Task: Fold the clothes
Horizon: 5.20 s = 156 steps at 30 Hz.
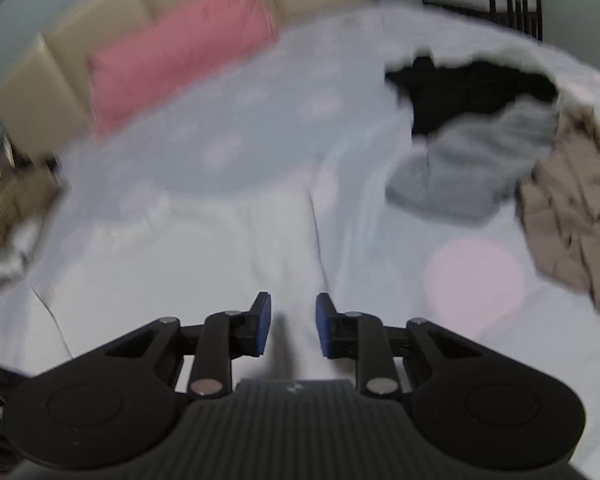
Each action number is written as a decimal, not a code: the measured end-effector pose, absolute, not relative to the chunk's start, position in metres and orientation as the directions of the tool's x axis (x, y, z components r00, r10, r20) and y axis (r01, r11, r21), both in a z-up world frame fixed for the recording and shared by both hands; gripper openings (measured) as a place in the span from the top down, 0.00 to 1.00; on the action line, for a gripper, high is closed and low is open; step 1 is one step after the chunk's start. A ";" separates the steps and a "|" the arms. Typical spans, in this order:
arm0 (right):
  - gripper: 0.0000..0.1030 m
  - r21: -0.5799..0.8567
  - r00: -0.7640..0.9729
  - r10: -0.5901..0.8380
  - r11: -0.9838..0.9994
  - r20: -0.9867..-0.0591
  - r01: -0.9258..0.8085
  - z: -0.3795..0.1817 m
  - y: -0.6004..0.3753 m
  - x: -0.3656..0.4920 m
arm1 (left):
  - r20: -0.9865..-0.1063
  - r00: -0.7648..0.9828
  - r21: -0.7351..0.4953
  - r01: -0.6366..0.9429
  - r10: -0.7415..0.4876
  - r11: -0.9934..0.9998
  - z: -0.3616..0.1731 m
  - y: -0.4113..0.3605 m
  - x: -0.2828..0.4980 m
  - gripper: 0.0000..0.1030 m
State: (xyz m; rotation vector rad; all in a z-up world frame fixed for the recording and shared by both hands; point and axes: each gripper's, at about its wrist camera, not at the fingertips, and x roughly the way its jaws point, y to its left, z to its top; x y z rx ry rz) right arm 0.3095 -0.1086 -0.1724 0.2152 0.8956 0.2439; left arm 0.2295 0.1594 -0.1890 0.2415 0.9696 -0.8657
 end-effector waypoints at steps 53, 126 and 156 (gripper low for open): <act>0.92 0.610 0.584 0.411 0.770 -0.700 0.188 -0.195 -0.184 0.287 | -0.785 0.380 -0.168 0.630 -0.489 0.758 -0.167 0.180 0.207 0.81; 0.48 -0.393 0.394 0.012 -0.101 -0.919 -0.914 -0.169 -0.123 -0.032 | -0.926 0.096 0.052 0.990 -0.365 0.130 -0.193 0.259 -0.115 0.63; 0.49 -0.419 0.447 0.161 0.182 -0.880 -0.890 -0.097 -0.082 0.105 | -0.831 0.323 -0.003 0.811 -0.452 0.585 -0.107 0.299 0.043 0.71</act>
